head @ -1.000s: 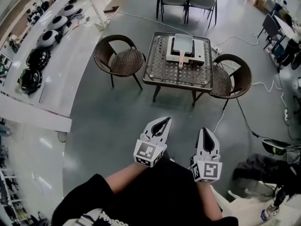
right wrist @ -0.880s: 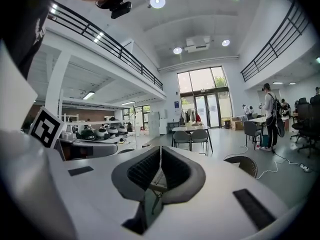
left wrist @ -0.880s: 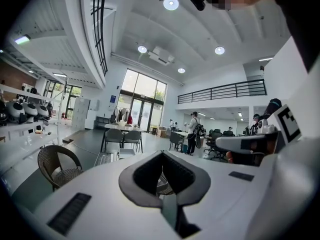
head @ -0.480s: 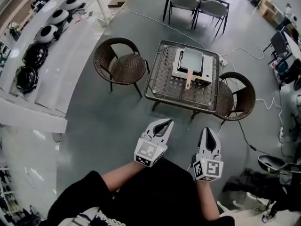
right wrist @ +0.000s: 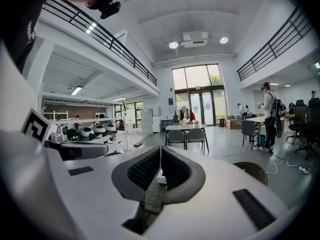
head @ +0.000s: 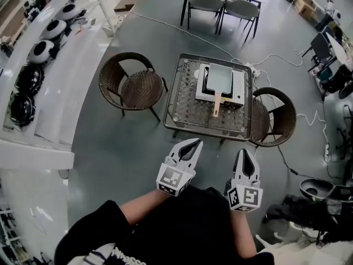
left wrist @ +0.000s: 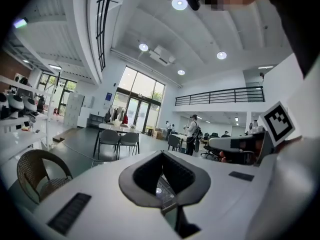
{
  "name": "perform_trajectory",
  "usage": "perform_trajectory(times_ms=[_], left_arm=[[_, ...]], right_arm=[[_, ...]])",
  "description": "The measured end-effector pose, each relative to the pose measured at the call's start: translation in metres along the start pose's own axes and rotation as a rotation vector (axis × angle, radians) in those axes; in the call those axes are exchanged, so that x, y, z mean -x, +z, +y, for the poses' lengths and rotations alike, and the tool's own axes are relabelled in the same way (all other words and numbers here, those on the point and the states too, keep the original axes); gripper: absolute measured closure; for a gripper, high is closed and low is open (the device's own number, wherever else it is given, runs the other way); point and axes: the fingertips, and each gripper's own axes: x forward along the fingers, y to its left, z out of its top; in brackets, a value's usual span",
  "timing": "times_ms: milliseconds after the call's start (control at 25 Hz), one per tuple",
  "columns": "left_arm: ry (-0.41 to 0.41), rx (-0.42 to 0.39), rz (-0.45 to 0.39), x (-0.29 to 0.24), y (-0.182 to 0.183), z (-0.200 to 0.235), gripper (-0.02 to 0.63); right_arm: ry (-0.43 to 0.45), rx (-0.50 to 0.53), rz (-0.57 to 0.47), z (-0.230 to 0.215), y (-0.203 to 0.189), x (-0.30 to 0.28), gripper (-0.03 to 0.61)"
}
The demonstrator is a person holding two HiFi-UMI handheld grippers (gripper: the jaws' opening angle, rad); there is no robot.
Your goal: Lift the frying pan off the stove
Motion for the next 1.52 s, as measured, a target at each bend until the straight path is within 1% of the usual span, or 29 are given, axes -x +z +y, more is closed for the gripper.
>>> perform_trajectory(times_ms=[120, 280, 440, 640, 760, 840, 1000, 1160, 1280, 1320, 1520], left_arm=[[-0.008, 0.008, 0.023, -0.015, -0.003, 0.013, 0.598], [-0.016, 0.019, 0.050, -0.026, -0.010, 0.019, 0.600], [-0.008, 0.041, 0.066, -0.044, -0.020, 0.029, 0.600], [0.037, 0.042, 0.085, -0.068, -0.022, 0.045, 0.600], [0.063, 0.034, 0.094, -0.092, -0.024, 0.056, 0.598], [0.079, 0.034, 0.104, -0.111, -0.024, 0.061, 0.600], [0.134, 0.037, 0.113, -0.154, -0.019, 0.072, 0.600], [0.184, 0.068, 0.157, -0.203, -0.027, 0.087, 0.600], [0.212, 0.012, 0.183, -0.234, -0.034, 0.087, 0.600], [0.217, 0.009, 0.195, -0.243, -0.037, 0.087, 0.600], [0.259, 0.094, 0.282, -0.276, -0.069, 0.105, 0.598]], right_arm=[[-0.025, -0.010, 0.012, -0.005, -0.003, -0.012, 0.548], [-0.046, -0.026, 0.026, -0.014, -0.013, -0.023, 0.548], [-0.042, -0.026, 0.029, -0.022, -0.012, -0.045, 0.546], [-0.001, -0.019, 0.021, -0.033, -0.003, -0.078, 0.548], [0.030, -0.005, 0.010, -0.047, -0.001, -0.107, 0.546], [0.055, -0.001, 0.011, -0.061, -0.002, -0.129, 0.548], [0.068, -0.027, 0.044, -0.091, 0.005, -0.173, 0.548], [0.113, -0.030, 0.060, -0.118, 0.013, -0.218, 0.548], [0.132, -0.030, 0.074, -0.141, 0.015, -0.246, 0.548], [0.140, -0.029, 0.077, -0.148, 0.015, -0.254, 0.548], [0.151, -0.041, 0.097, -0.171, 0.016, -0.295, 0.548]])
